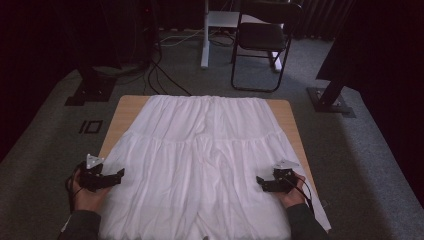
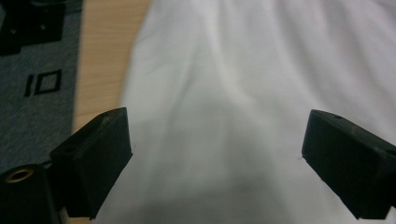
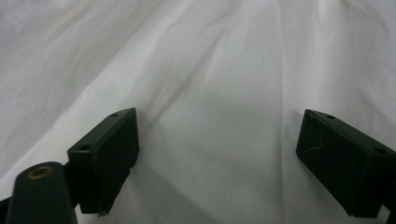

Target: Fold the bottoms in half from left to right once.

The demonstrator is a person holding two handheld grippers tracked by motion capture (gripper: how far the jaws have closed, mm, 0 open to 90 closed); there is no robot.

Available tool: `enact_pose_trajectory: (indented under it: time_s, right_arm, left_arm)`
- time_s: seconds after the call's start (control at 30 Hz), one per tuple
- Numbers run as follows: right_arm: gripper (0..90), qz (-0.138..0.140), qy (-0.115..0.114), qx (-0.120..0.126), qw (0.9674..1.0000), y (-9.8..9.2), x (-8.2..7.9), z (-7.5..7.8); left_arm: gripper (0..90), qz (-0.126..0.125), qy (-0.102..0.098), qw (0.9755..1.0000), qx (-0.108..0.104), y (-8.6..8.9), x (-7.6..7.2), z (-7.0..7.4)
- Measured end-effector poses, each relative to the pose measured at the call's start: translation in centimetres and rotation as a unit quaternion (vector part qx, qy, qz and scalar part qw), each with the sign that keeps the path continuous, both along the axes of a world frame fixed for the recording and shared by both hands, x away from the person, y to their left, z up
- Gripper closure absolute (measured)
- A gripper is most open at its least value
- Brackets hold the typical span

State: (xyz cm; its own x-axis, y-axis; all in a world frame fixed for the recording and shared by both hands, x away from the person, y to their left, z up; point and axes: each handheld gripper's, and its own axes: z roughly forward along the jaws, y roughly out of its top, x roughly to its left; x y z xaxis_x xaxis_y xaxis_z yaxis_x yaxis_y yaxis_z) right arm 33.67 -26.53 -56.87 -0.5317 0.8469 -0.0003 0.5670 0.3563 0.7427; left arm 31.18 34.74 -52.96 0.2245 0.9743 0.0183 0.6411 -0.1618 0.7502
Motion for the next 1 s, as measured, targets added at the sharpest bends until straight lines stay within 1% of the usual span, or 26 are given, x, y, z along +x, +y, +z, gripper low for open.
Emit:
enact_pose_trajectory:
  time_s: [0.03,0.07,0.1,0.13,0.17,0.2,0.27,0.3,0.33,0.37,0.43,0.47,0.5,0.53,0.57,0.6,0.63,0.67,0.7,0.73,0.77,0.83,0.87,0.9,0.93,1.0]
  right_arm:
    - [12.3,0.0,0.0,0.0,1.0,0.0,0.0,0.0]
    - [12.3,0.0,0.0,0.0,1.0,0.0,0.0,0.0]
    - [12.3,0.0,0.0,0.0,1.0,0.0,0.0,0.0]
    - [12.3,0.0,0.0,0.0,1.0,0.0,0.0,0.0]
    - [12.3,0.0,0.0,0.0,1.0,0.0,0.0,0.0]
    - [12.3,0.0,0.0,0.0,1.0,0.0,0.0,0.0]
    - [12.3,0.0,0.0,0.0,1.0,0.0,0.0,0.0]
    - [12.3,0.0,0.0,0.0,1.0,0.0,0.0,0.0]
    - [12.3,0.0,0.0,0.0,1.0,0.0,0.0,0.0]
    - [12.3,0.0,0.0,0.0,1.0,0.0,0.0,0.0]
    - [12.3,0.0,0.0,0.0,1.0,0.0,0.0,0.0]
    - [12.3,0.0,0.0,0.0,1.0,0.0,0.0,0.0]
    - [12.4,0.0,0.0,0.0,1.0,0.0,0.0,0.0]
    - [12.4,0.0,0.0,0.0,1.0,0.0,0.0,0.0]
    - [12.4,0.0,0.0,0.0,1.0,0.0,0.0,0.0]
    - [12.4,0.0,0.0,0.0,1.0,0.0,0.0,0.0]
    - [12.4,0.0,0.0,0.0,1.0,0.0,0.0,0.0]
    - [12.4,0.0,0.0,0.0,1.0,0.0,0.0,0.0]
    - [12.4,0.0,0.0,0.0,1.0,0.0,0.0,0.0]
    - [12.4,0.0,0.0,0.0,1.0,0.0,0.0,0.0]
    - [12.4,0.0,0.0,0.0,1.0,0.0,0.0,0.0]
    - [12.4,0.0,0.0,0.0,1.0,0.0,0.0,0.0]
    - [12.4,0.0,0.0,0.0,1.0,0.0,0.0,0.0]
    - [12.4,0.0,0.0,0.0,1.0,0.0,0.0,0.0]
    - [12.4,0.0,0.0,0.0,1.0,0.0,0.0,0.0]
    - [12.4,0.0,0.0,0.0,1.0,0.0,0.0,0.0]
  left_arm:
    - [7.7,0.014,0.007,0.9999,0.007,0.9,0.4,-0.3]
    - [7.0,0.014,0.007,0.9999,0.007,0.9,0.4,-0.3]
    - [6.0,0.029,0.018,0.9994,0.009,1.7,0.9,-0.7]
    - [5.7,0.029,0.018,0.9994,0.009,1.7,0.9,-0.7]
    - [3.3,0.035,0.033,0.9988,-0.003,2.2,1.3,-1.3]
    - [2.9,0.034,0.039,0.9987,-0.002,2.3,1.4,-1.6]
    - [2.8,0.032,0.041,0.9987,-0.002,2.3,1.5,-1.8]
    - [2.7,0.024,0.051,0.9984,0.003,2.0,1.5,-2.2]
    - [2.8,0.024,0.051,0.9984,0.003,2.0,1.5,-2.2]
    - [2.7,0.015,0.052,0.9985,0.007,1.7,1.4,-2.4]
    - [2.0,0.011,0.052,0.9985,0.011,1.5,1.4,-2.6]
    - [2.0,0.011,0.052,0.9985,0.011,1.5,1.4,-2.6]
    - [2.0,0.002,0.051,0.9987,0.005,1.3,1.2,-2.6]
    - [2.0,0.002,0.051,0.9987,0.005,1.3,1.2,-2.6]
    - [2.0,-0.01,0.05,0.9987,0.006,0.9,1.0,-2.6]
    - [2.0,-0.01,0.05,0.9987,0.006,0.9,1.0,-2.6]
    - [2.0,-0.021,0.047,0.9987,0.003,0.4,0.7,-2.7]
    - [2.0,-0.021,0.047,0.9987,0.003,0.4,0.7,-2.7]
    - [2.0,-0.027,0.039,0.9989,0.005,-0.2,0.4,-2.9]
    - [2.0,-0.032,0.037,0.9987,0.01,-0.6,0.2,-2.9]
    - [2.0,-0.034,0.038,0.9987,0.008,-0.9,0.1,-2.9]
    - [2.0,-0.048,0.039,0.998,0.012,-1.5,-0.1,-2.9]
    - [2.0,-0.048,0.039,0.998,0.012,-1.5,-0.1,-2.9]
    - [2.2,-0.047,0.042,0.9979,0.014,-1.9,-0.2,-2.9]
    - [2.6,-0.041,0.047,0.998,0.014,-2.1,-0.1,-2.8]
    - [7.6,-0.04,0.049,0.9979,0.014,-2.2,-0.2,-2.4]
